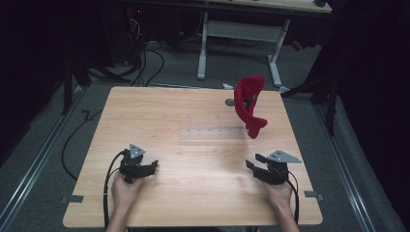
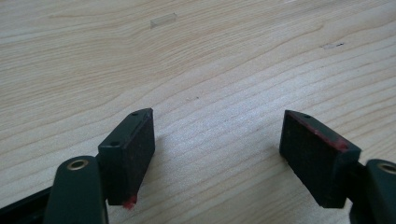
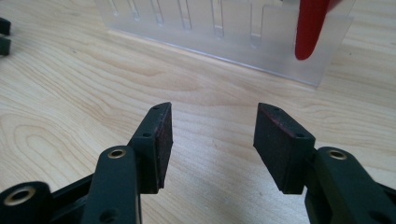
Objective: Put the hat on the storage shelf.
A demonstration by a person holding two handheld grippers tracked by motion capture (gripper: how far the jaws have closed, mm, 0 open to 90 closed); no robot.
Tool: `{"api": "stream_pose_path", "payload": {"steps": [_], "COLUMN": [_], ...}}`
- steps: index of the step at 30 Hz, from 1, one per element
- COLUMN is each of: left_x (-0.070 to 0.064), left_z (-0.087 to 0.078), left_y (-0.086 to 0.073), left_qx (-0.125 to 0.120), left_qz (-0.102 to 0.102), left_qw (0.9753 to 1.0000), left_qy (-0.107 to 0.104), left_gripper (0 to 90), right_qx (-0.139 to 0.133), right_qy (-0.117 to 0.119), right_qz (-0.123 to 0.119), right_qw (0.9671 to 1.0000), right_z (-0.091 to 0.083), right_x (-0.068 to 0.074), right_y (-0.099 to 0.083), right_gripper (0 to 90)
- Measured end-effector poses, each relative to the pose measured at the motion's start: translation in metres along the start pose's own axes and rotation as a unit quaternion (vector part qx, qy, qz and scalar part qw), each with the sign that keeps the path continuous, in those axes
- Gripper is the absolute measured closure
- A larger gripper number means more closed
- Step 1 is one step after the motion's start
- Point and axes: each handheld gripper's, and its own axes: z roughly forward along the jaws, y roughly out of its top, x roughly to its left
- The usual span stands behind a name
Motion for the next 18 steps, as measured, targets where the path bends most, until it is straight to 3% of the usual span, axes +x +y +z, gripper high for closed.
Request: {"api": "stream_pose_path", "payload": {"steps": [11,18], "left_x": [0.000,0.000], "left_z": [0.000,0.000], "left_y": [0.000,0.000], "left_qx": [0.000,0.000], "left_qz": [0.000,0.000], "left_qw": [1.0000,1.0000], "left_qy": [0.000,0.000], "left_gripper": [26.7,26.7], "right_qx": [0.037,0.073], "right_qy": [0.000,-0.020], "right_qz": [0.002,-0.008], "right_qw": [0.9993,0.9971], "right_z": [0.020,0.035], "right_x": [0.003,0.005], "right_y": [-0.005,-0.008], "right_gripper": [46.6,45.4]}}
